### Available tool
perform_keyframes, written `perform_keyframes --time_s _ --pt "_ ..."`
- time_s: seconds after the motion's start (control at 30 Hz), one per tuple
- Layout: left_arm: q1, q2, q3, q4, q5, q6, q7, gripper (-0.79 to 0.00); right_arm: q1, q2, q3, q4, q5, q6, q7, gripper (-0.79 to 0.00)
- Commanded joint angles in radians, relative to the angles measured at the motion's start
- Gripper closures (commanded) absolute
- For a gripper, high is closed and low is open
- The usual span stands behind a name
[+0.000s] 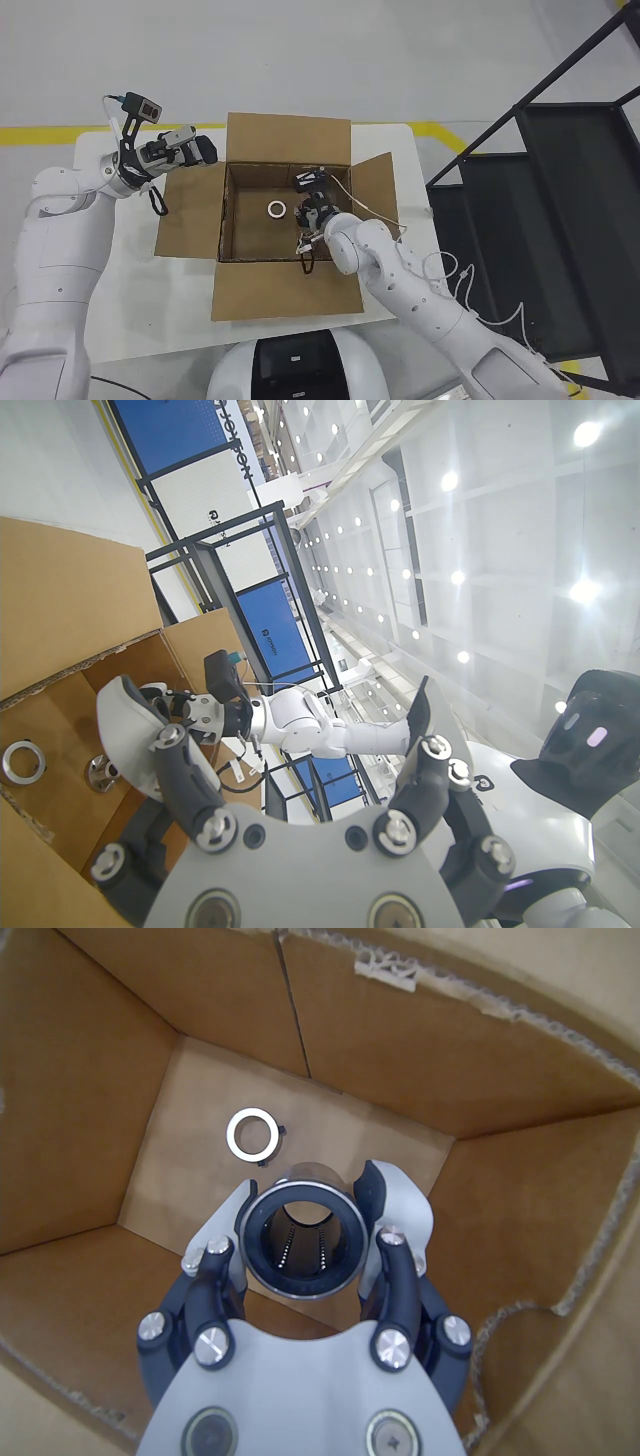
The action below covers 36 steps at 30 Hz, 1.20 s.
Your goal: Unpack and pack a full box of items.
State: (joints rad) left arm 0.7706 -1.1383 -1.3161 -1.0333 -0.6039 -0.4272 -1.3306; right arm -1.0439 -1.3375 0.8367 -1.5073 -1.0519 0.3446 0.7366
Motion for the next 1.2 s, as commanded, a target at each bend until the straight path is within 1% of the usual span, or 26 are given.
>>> perform_keyframes --time_s 0.0,0.27,0.33,0.4,0.43,0.5,0.53,0.63,0.7,0.77,0.83,0.9,1.0,1.07,1.17 --pt "0.0 0.0 0.0 0.0 0.0 0.0 0.0 -0.785 0.021 -0.01 -0.018 0.033 0.003 0.012 0.006 0.0" --pt "0.0 0.0 0.0 0.0 0.0 0.0 0.0 -0.785 0.089 -0.051 -0.074 0.158 0.029 0.033 0.021 0.0" --pt "0.0 0.0 0.0 0.0 0.0 0.0 0.0 -0.785 0.098 -0.059 -0.075 0.177 0.047 0.04 0.016 -0.089" --pt "0.0 0.0 0.0 0.0 0.0 0.0 0.0 -0.785 0.106 -0.067 -0.078 0.197 0.062 0.04 0.012 -0.209" --pt "0.0 0.0 0.0 0.0 0.0 0.0 0.0 -0.785 0.11 -0.071 -0.081 0.208 0.068 0.04 0.009 -0.332" --pt "0.0 0.0 0.0 0.0 0.0 0.0 0.0 -0.785 0.117 -0.079 -0.088 0.225 0.077 0.039 0.006 -0.76" --pt "0.0 0.0 0.0 0.0 0.0 0.0 0.0 -0.785 0.12 -0.083 -0.09 0.231 0.08 0.039 0.004 -0.785" --pt "0.0 0.0 0.0 0.0 0.0 0.0 0.0 -0.785 0.119 -0.088 -0.09 0.224 0.091 0.024 -0.002 -0.785" --pt "0.0 0.0 0.0 0.0 0.0 0.0 0.0 -0.785 0.108 -0.085 -0.073 0.198 0.099 0.004 -0.005 -0.785" --pt "0.01 0.001 -0.002 -0.018 0.011 0.007 0.027 -0.785 0.081 -0.075 -0.042 0.143 0.116 -0.039 0.001 -0.785" --pt "0.024 0.007 -0.017 -0.044 0.024 0.018 0.047 -0.785 0.039 -0.059 0.003 0.058 0.135 -0.103 0.016 -0.785" --pt "0.036 0.015 -0.039 -0.062 0.043 0.026 0.055 -0.785 -0.019 -0.037 0.06 -0.044 0.147 -0.177 0.047 -0.785" --pt "0.053 0.031 -0.087 -0.079 0.053 0.048 0.051 -0.785 -0.128 -0.004 0.182 -0.228 0.238 -0.277 0.106 -0.785" --pt "0.066 0.043 -0.133 -0.083 0.045 0.059 0.049 -0.785 -0.201 0.013 0.273 -0.34 0.332 -0.333 0.146 -0.785" --pt "0.091 0.062 -0.212 -0.078 0.03 0.077 0.052 -0.785 -0.287 0.035 0.399 -0.453 0.426 -0.399 0.19 -0.785"
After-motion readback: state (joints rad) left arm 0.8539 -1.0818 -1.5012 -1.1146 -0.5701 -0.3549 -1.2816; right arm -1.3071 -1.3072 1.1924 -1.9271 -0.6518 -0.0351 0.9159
